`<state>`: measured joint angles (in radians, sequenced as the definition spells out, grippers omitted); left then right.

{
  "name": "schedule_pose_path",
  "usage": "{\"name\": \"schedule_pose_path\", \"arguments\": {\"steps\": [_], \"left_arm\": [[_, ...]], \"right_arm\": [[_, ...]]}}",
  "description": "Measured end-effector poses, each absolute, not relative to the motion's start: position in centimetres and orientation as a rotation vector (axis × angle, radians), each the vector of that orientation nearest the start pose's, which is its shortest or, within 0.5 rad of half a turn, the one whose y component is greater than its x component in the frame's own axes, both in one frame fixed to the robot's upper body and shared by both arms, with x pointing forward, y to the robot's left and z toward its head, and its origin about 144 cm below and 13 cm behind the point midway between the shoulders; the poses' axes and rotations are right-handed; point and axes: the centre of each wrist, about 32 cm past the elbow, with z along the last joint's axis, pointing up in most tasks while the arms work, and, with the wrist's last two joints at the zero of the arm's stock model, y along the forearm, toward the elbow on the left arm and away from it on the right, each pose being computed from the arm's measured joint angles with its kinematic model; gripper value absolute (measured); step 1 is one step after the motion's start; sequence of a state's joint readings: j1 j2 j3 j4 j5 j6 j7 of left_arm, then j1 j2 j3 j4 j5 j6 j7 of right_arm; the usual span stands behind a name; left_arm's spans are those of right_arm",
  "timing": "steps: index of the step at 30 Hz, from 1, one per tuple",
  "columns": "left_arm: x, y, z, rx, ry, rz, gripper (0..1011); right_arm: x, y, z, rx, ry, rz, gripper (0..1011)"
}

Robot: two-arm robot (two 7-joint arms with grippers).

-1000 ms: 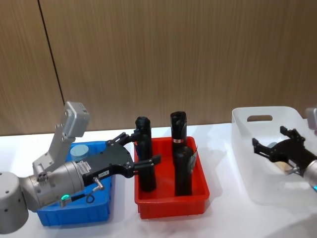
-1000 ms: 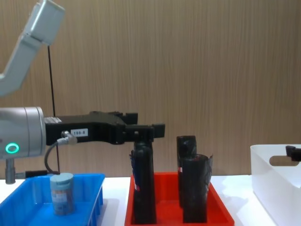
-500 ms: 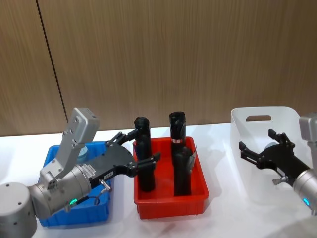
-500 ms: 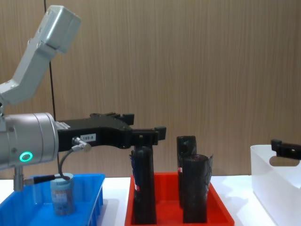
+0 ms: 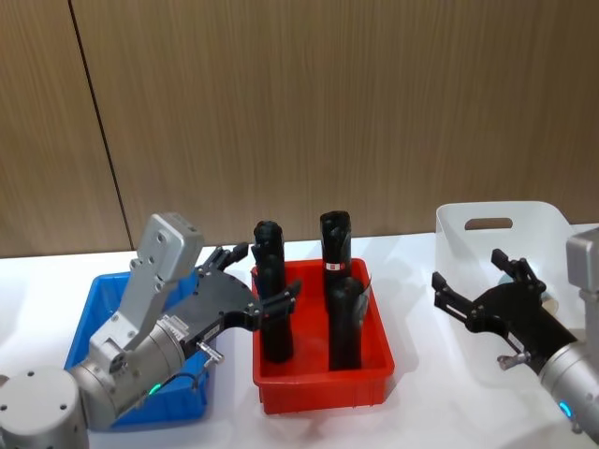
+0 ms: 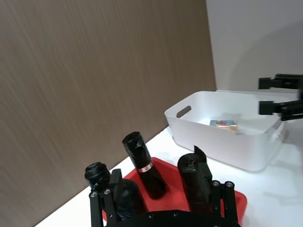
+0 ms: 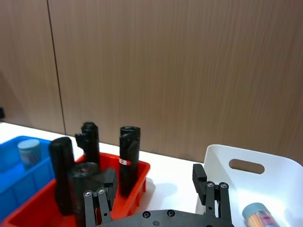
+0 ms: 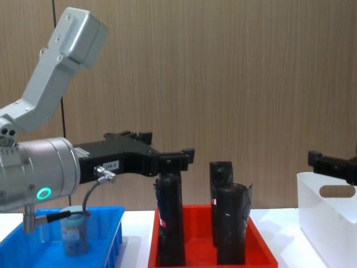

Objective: Pick the cotton swabs from the blue box and place them into the white box.

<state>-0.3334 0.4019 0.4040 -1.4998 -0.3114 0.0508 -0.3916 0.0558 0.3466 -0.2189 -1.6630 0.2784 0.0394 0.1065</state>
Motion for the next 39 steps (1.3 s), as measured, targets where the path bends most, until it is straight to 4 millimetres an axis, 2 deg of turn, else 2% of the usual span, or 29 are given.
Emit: {"name": "schedule_pose_path", "arguments": {"steps": [10,26,39], "left_arm": [[51.6,22.2,120.9,0.096,-0.196,0.942,1004],[49.6,20.2,120.5,0.068,-0.257,1.094,1004],[49.2,19.8,120.4,0.061,-0.268,1.122,1004]], "right_arm": [[44.5,-23.8,118.8,0.023,-0.075,-1.229,1001],[44.3,-23.7,118.9,0.027,-0.075,-1.230,1001],[44.3,-23.7,118.9,0.026,-0.075,-1.230,1001]]}}
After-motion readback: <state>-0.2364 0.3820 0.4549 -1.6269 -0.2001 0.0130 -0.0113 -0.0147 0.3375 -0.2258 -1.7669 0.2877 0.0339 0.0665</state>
